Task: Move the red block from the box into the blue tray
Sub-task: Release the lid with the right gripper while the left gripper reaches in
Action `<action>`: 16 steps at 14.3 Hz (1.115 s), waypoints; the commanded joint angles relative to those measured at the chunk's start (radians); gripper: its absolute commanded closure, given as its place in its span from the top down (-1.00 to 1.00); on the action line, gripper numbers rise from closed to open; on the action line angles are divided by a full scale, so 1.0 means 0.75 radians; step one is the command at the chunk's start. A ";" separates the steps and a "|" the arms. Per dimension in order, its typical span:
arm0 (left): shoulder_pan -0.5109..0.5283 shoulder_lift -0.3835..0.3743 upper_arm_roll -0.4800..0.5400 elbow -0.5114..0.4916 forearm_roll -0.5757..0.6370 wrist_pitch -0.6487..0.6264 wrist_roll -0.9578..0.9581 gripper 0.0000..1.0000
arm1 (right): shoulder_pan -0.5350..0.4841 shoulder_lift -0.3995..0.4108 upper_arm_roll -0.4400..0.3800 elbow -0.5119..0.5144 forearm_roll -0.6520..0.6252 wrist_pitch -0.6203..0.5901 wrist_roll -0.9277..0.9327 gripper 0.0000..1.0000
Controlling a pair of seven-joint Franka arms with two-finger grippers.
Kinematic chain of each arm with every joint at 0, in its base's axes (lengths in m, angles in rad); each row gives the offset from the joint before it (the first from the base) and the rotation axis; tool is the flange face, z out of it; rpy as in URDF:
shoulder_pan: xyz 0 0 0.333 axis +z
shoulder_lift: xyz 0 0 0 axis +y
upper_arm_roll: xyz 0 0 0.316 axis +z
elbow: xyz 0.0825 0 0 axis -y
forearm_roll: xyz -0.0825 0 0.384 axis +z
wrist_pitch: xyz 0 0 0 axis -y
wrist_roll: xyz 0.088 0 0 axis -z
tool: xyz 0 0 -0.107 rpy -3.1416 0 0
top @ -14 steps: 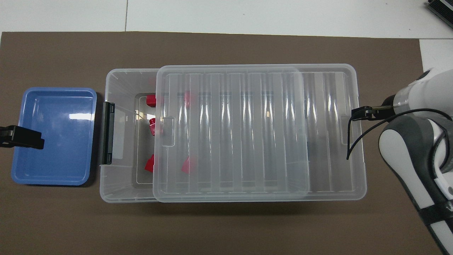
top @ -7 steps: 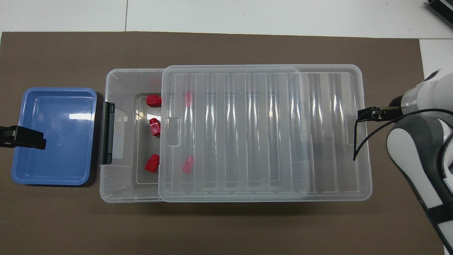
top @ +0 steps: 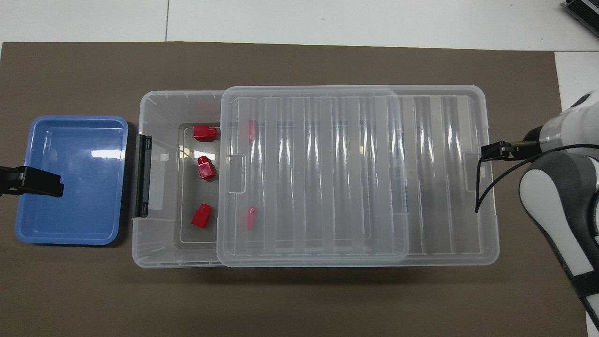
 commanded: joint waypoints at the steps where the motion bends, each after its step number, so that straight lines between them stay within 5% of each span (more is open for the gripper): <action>1: -0.021 -0.024 0.000 -0.019 -0.019 0.029 -0.022 1.00 | -0.022 -0.025 0.008 -0.009 -0.022 -0.025 -0.041 1.00; 6: -0.023 -0.022 -0.026 -0.019 -0.019 0.088 -0.114 1.00 | -0.004 -0.025 0.022 0.097 -0.016 -0.119 0.008 1.00; 13: -0.057 -0.022 -0.110 -0.045 -0.019 0.217 -0.447 1.00 | -0.004 -0.037 0.026 0.397 0.019 -0.487 0.073 1.00; 16: -0.094 -0.024 -0.110 -0.088 -0.021 0.296 -0.539 1.00 | -0.004 -0.056 0.026 0.424 0.093 -0.590 0.133 1.00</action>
